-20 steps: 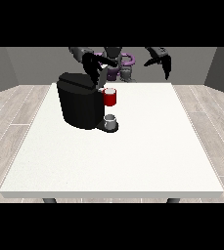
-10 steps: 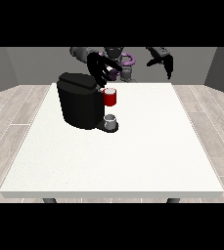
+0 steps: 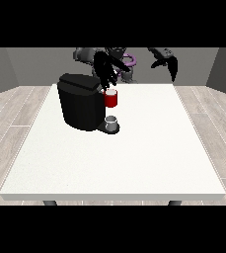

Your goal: Insert the coffee pod into the coffee machine and close the lid

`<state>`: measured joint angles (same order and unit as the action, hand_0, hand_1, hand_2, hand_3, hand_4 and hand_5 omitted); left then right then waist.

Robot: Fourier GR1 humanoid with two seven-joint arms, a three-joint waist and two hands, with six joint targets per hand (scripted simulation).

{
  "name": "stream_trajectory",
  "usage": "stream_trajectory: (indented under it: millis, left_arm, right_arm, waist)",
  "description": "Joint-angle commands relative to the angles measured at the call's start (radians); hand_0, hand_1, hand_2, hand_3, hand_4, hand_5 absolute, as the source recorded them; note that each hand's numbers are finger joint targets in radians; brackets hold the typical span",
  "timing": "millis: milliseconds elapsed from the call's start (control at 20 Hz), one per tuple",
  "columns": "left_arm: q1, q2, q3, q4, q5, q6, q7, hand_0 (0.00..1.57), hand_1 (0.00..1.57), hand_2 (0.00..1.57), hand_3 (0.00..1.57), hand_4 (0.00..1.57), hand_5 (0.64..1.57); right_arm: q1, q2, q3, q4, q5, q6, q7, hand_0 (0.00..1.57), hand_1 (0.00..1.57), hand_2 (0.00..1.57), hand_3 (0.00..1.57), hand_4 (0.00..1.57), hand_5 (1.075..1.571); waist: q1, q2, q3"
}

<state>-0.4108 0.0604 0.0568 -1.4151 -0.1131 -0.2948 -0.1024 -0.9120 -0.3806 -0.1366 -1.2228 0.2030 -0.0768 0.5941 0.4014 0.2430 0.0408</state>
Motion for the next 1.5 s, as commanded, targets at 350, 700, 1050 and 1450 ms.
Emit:
stream_trajectory:
  millis: [350,700,1050,1450]
  left_arm:
    - [-0.093,0.031,-0.002,-0.014,0.022,-0.053,-0.024,0.00,0.00,0.00,0.00,0.22,1.571]
    - [-0.096,0.025,-0.008,-0.045,0.038,-0.058,0.033,0.00,0.00,0.00,0.00,0.30,1.571]
    - [-0.031,-0.005,-0.039,-0.081,0.031,-0.045,0.039,0.00,0.00,0.00,0.00,0.25,1.571]
    - [0.073,0.041,0.069,-0.032,0.072,-0.021,0.025,0.00,0.00,0.00,0.00,0.27,1.571]
  right_arm:
    - [-0.228,0.029,0.036,-0.049,-0.021,0.031,-0.214,0.00,0.00,0.00,0.00,0.00,1.571]
    - [-0.237,0.127,0.064,0.083,-0.004,-0.013,-0.337,0.00,0.00,0.00,0.00,0.13,1.571]
    - [-0.246,0.195,0.073,0.161,-0.021,-0.010,-0.426,0.00,0.00,0.00,0.00,0.00,1.571]
    - [-0.071,0.336,0.167,0.096,-0.057,0.050,-0.598,0.00,0.00,0.00,0.00,0.26,1.571]
  waist:
    - [0.171,0.129,-0.0412]
    - [0.151,0.140,-0.0412]
    - [0.115,0.074,-0.0412]
    - [-0.063,-0.051,-0.0409]
